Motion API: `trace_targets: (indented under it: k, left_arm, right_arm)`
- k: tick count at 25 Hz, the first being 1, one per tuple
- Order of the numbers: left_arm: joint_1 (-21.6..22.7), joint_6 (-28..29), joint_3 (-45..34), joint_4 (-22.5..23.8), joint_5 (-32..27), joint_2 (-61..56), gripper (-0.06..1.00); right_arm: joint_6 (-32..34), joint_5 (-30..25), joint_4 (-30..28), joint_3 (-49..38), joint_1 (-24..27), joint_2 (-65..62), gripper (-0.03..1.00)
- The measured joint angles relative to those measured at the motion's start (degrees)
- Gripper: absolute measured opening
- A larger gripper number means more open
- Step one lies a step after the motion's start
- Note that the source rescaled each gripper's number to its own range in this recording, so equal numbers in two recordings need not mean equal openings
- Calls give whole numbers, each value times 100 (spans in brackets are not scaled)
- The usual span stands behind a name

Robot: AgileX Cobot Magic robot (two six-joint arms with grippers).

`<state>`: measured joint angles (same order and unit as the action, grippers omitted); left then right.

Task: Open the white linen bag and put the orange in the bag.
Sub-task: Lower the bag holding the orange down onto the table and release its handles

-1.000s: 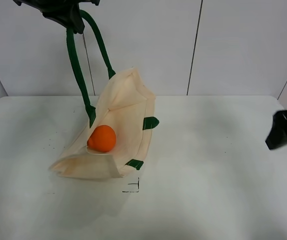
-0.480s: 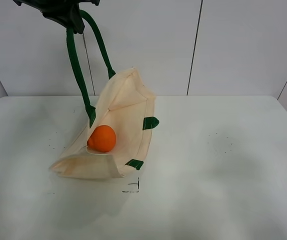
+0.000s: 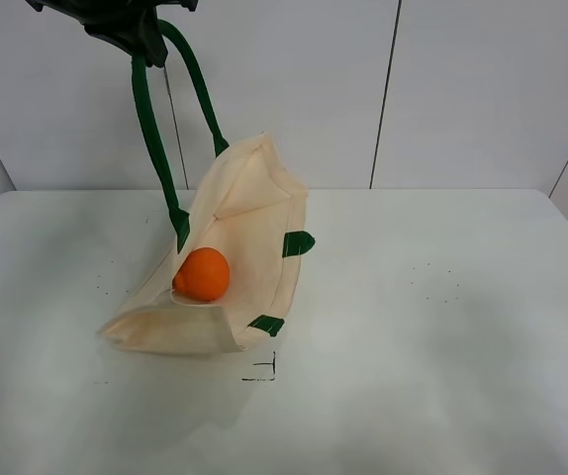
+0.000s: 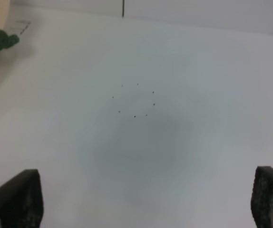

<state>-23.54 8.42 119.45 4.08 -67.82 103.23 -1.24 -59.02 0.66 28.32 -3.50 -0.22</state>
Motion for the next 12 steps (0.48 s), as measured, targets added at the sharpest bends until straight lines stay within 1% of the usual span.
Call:
trace_targets:
  k: [7,12]
  left_arm:
    - [0,0,0,-19,0,459,0]
    - [0,0,0,-19,5,992,0]
  right_arm:
    - [0,0,-18,0,-11,0,100]
    - [0,0,-18,0,266,0,100]
